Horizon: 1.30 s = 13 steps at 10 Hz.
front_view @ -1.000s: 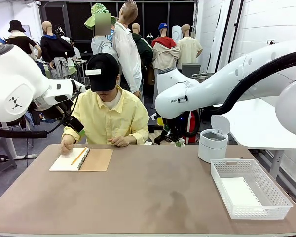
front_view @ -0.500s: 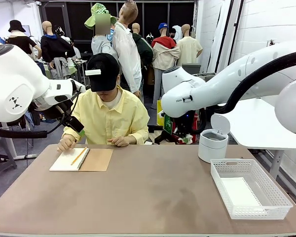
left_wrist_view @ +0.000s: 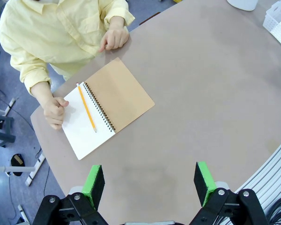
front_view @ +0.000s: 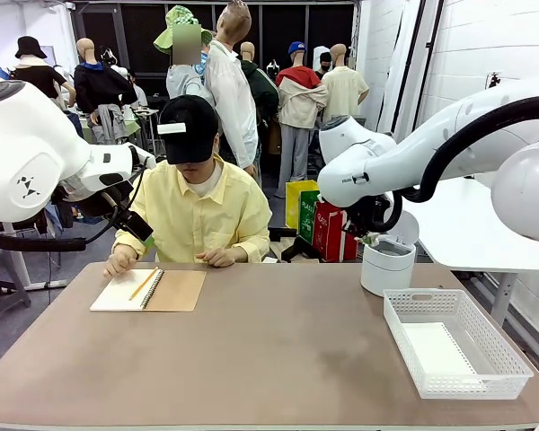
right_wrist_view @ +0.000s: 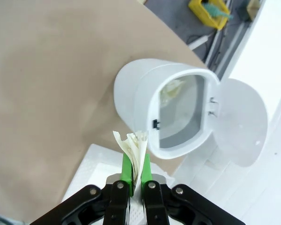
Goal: Sort the paper based on its condition.
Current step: If a person hands you a paper, place it in the Organizing basket , and if it's crumpled, put it in the Trash can.
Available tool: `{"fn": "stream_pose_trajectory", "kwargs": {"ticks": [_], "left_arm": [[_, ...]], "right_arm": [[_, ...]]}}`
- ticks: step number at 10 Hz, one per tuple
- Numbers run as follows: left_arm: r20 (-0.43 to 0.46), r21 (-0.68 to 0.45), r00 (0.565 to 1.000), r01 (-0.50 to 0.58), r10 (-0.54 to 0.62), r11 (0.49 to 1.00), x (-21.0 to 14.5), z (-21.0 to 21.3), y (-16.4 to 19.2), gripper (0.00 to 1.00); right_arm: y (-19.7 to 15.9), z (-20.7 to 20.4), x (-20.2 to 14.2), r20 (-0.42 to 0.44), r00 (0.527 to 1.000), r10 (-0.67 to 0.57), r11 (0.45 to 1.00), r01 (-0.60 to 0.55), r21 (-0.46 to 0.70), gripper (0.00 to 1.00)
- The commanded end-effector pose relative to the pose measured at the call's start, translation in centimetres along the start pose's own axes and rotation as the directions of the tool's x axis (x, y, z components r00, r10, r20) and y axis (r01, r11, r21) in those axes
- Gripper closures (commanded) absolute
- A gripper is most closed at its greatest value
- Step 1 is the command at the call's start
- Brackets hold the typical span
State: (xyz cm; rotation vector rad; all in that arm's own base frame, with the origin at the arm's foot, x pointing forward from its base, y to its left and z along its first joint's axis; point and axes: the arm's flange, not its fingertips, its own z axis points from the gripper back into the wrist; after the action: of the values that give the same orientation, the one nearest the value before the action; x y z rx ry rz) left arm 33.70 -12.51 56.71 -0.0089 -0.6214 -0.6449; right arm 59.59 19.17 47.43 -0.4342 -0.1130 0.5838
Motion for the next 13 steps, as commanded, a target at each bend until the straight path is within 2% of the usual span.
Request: {"fn": "stream_pose_trajectory", "kwargs": {"ticks": [1,3,6,13], "left_arm": [[0.002,0.001,1.0,0.0,0.0,1.0,0.0,0.1,0.1,0.0],[0.002,0.001,1.0,0.0,0.0,1.0,0.0,0.1,0.1,0.0],[0.002,0.001,1.0,0.0,0.0,1.0,0.0,0.1,0.1,0.0],[0.002,0.001,1.0,0.0,0.0,1.0,0.0,0.1,0.1,0.0]], "right_arm": [[-1.6,-0.4,1.4,-0.035,0.999,-0.001,0.999,0.0,-0.037,0.91],[-3.3,-1.5,1.7,-0.016,0.999,0.029,0.996,-0.03,-0.085,0.91],[-3.5,-3.1,1.1,-0.011,1.0,0.022,0.991,-0.023,-0.13,0.91],[-3.7,-6.6,0.3,0.017,1.0,0.007,0.991,-0.005,-0.132,0.91]]}}
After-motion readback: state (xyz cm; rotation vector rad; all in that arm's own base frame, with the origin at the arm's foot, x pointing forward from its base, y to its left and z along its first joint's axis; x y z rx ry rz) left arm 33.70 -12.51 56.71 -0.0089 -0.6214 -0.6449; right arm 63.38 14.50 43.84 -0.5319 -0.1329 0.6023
